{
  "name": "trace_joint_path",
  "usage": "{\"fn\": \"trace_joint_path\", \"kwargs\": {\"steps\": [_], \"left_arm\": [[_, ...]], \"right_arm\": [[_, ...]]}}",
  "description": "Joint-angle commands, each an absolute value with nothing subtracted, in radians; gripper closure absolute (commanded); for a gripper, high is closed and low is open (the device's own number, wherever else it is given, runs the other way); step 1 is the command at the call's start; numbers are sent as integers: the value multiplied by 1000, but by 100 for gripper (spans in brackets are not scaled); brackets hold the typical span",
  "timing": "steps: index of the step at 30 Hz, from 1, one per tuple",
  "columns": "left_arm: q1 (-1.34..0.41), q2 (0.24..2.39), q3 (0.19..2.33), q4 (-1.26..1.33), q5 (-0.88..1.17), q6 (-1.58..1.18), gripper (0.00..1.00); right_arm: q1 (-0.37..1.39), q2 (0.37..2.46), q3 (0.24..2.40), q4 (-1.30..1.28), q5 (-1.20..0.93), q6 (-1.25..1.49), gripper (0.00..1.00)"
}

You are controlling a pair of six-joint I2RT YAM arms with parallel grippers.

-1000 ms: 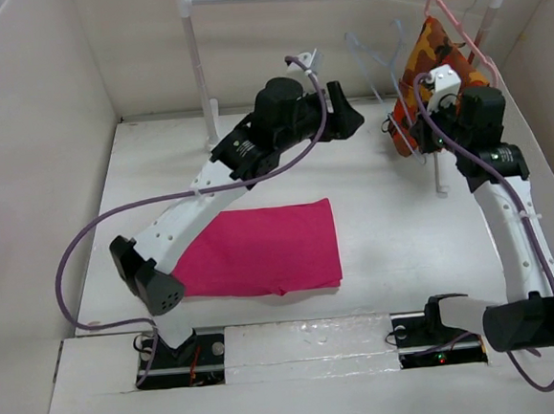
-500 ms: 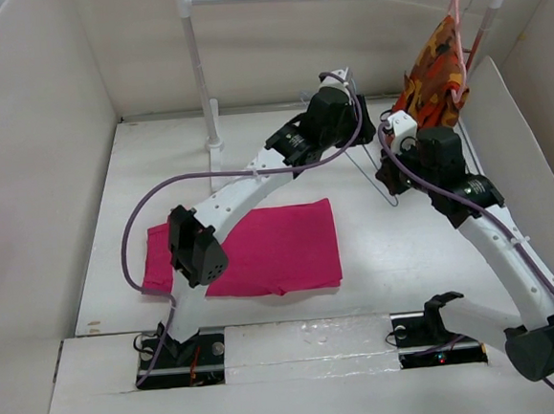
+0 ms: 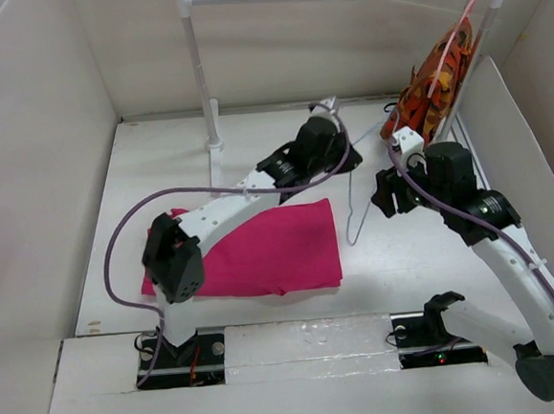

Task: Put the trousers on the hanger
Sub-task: Pick up the hanger from the clothesline.

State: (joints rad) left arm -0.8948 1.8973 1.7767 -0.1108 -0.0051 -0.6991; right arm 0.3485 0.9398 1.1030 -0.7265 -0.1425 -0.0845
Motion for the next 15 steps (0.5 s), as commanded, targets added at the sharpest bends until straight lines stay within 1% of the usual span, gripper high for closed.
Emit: {"fn": "trace_joint_path", "kwargs": {"steps": [1,3,6,8,9,10,12,15], "left_arm": [[-887,1688,1533,70,64,-796,100],[-887,1642,1380,161,66,-831,100],[-910,1579,1228,241,35,-877,100],[-942,1542,1165,284,11,-916,100],[-951,1530,1107,297,-24,-934,100],[-962,1516,1082,328,-35,-952,100],[-1006,1505,1016,345,-95,-1012,100],[-1077,1512,979,350,-219,-1051,100]], "right_arm": [[328,862,1124,-839,-170,-106,34],[307,853,1137,-862,-250,-127,34],[307,847,1099,-853,-357,-141,35],[307,835,1028,-766,-435,-108,63],[307,834,950,-729,-466,-92,78],[307,834,915,-662,-488,-75,100],[316,831,821,-591,-506,-17,100],[327,833,752,-470,-494,47,100]]}}
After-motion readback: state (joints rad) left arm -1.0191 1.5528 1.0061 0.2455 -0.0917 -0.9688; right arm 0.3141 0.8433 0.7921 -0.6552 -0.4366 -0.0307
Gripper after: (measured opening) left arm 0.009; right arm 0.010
